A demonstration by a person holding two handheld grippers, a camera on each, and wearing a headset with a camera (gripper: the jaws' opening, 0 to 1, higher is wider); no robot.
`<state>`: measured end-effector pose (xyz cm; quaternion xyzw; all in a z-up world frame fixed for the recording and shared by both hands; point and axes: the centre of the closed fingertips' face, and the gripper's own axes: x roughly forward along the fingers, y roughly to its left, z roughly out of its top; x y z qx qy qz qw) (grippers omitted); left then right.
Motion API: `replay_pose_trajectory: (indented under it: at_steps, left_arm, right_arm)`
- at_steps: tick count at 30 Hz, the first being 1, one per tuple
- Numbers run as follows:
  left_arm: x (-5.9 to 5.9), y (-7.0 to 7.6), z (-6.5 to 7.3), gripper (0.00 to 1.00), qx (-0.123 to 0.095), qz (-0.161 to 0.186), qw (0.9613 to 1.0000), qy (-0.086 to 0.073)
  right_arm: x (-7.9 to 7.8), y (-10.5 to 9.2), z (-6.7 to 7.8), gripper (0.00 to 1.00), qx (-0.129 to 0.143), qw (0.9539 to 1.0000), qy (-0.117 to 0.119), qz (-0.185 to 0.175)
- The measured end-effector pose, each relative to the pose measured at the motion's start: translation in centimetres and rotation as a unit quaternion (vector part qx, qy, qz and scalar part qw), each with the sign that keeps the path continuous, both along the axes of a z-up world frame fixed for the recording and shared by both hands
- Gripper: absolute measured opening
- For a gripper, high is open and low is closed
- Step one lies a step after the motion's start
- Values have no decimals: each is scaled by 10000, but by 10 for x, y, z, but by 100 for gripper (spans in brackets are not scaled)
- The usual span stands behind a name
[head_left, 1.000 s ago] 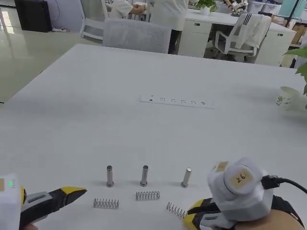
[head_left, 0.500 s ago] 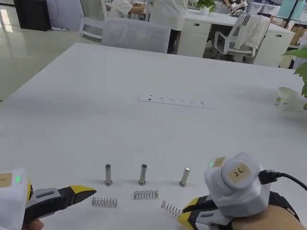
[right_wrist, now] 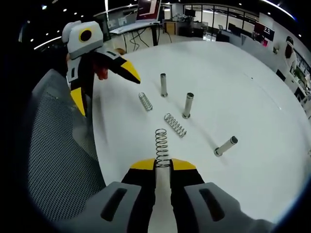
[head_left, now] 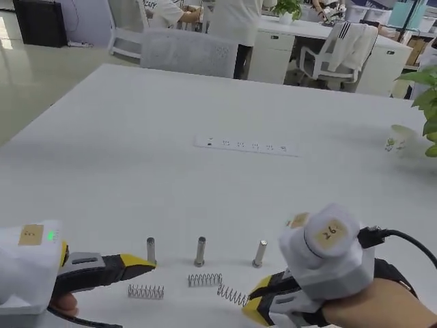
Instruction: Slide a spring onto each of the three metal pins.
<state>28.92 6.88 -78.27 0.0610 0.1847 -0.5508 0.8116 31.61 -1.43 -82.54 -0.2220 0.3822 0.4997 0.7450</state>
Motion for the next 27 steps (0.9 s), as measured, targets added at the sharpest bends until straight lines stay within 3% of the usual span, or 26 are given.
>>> replay_pose_trajectory:
  at_steps: [12,27]
  left_arm:
    - [6,-17,-7,41,77,-362,9990,-266]
    - [-2,-30,-11,30,168,-726,9961,-478]
  right_arm:
    - [-9,15,10,7,31,9993,46,363]
    - [-33,34,13,7,52,9942,169,1062]
